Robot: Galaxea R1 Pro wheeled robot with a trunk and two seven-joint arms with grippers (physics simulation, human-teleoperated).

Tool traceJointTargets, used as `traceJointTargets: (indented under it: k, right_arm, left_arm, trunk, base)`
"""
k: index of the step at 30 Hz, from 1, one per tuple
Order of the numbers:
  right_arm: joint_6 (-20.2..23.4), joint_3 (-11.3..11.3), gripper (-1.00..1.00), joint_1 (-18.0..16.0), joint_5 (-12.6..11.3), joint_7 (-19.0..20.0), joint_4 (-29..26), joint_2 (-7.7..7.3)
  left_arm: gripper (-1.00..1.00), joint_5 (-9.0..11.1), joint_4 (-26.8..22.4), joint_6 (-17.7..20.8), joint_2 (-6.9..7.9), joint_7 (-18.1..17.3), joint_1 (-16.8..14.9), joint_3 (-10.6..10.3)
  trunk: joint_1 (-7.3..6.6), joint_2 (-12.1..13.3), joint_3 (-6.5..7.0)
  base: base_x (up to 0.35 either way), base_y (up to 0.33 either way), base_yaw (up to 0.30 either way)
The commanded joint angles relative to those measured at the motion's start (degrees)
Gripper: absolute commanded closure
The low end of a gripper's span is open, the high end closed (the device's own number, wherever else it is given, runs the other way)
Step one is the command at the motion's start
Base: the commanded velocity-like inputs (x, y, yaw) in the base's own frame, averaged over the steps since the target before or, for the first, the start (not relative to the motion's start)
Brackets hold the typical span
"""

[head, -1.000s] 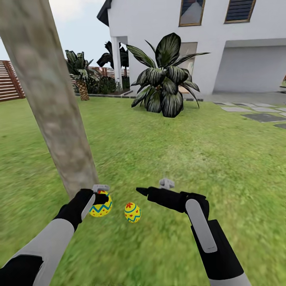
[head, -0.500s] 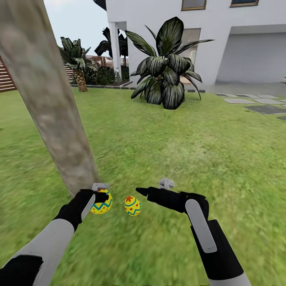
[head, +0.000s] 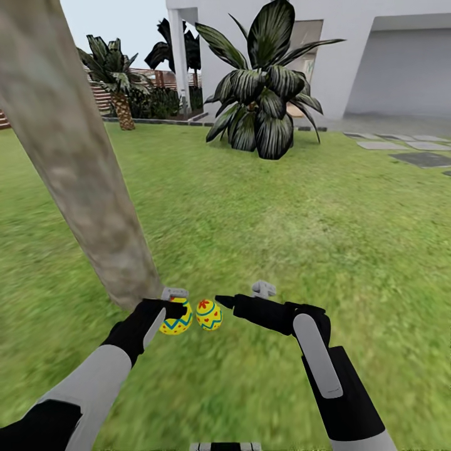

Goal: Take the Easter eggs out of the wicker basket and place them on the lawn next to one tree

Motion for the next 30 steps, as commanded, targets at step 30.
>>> traceJointTargets:
  k: [30]
  right_arm:
    - [0.24, 0.08, -1.00, 0.00, -0.62, -0.59, -0.02, 0.05]
  left_arm:
    - [1.00, 0.55, -1.58, -3.30, 1.26, 1.19, 0.11, 0.14]
  trunk:
    - [0.53, -0.31, -4.71]
  base:
    - [0.000, 0.000, 0.000]
